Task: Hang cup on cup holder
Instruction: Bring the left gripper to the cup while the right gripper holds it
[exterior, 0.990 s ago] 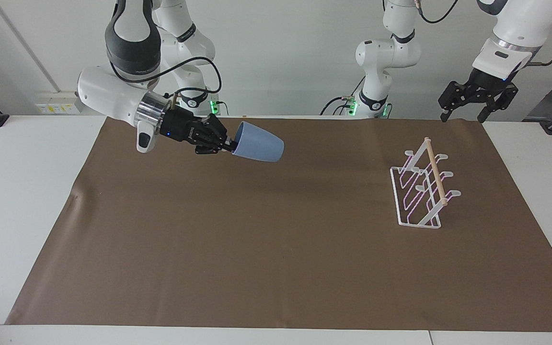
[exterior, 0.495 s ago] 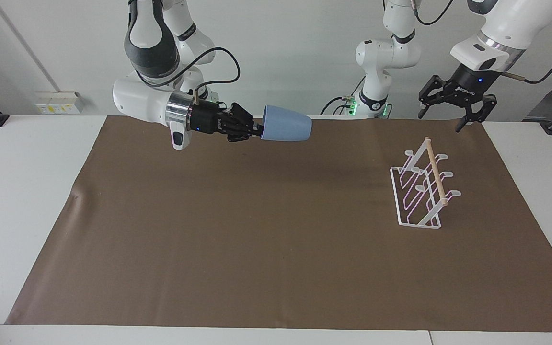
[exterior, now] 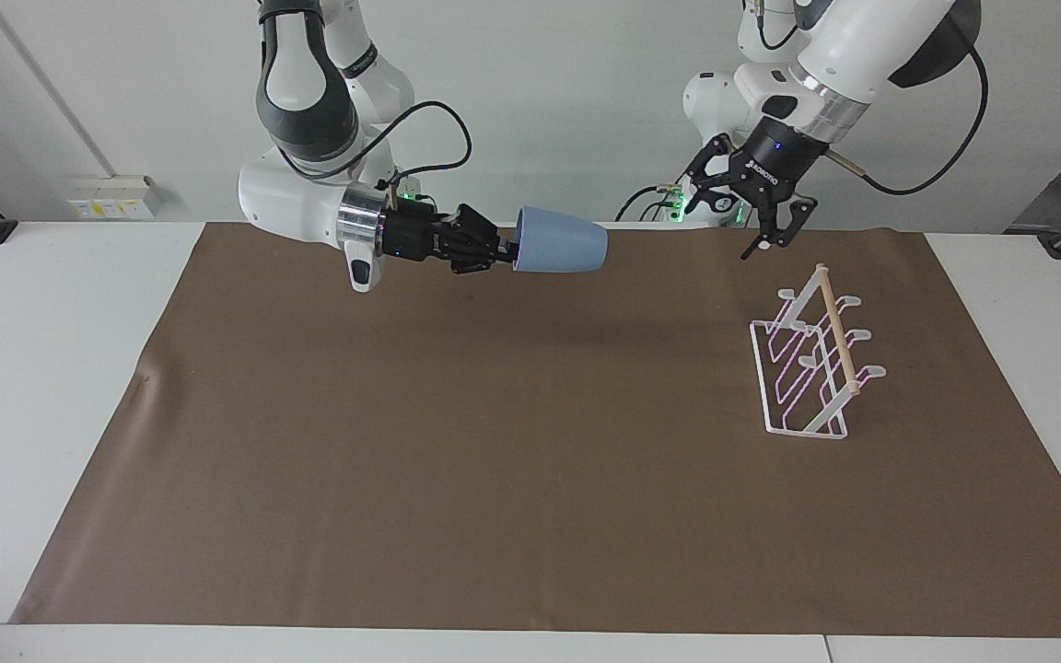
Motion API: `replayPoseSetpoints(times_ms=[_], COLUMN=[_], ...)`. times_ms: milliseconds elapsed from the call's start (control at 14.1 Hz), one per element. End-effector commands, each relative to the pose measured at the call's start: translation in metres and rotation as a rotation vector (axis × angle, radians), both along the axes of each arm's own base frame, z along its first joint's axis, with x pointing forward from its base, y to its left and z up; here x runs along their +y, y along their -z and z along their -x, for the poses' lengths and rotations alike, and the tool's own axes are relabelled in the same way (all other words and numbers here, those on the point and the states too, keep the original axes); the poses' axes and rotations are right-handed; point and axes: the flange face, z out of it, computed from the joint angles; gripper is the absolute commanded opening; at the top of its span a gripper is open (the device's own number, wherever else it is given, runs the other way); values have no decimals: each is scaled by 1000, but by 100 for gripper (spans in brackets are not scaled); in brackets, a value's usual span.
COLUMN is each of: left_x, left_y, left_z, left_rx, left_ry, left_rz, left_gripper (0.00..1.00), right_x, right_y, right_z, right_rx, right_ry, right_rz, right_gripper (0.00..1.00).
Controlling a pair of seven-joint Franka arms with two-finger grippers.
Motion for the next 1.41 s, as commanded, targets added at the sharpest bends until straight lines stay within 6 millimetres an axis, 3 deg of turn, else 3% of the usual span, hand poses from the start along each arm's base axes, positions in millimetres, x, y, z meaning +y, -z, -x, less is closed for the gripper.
replayPoseSetpoints(times_ms=[0, 424, 707, 1061, 1203, 1344], left_x=[-24, -63, -88, -111, -133, -137], left_y=[-5, -10, -15, -17, -7, 1], left_z=[13, 13, 22, 8, 8, 5], left_rx=[-86, -280, -318, -327, -325, -313], left_ry=[132, 345, 372, 406, 426, 426], left_rz=[34, 48, 71, 55, 50, 45], left_gripper=[100, 100, 100, 100, 100, 100], right_x=[-2, -3, -3, -3, -3, -3], right_y=[-5, -3, -2, -2, -2, -3], right_z=[9, 10, 10, 10, 10, 11], right_rx=[16, 18, 20, 20, 18, 16], right_ry=[29, 33, 32, 32, 32, 30], right_rz=[-17, -14, -15, -15, -15, -15], right_gripper=[0, 0, 0, 0, 0, 0])
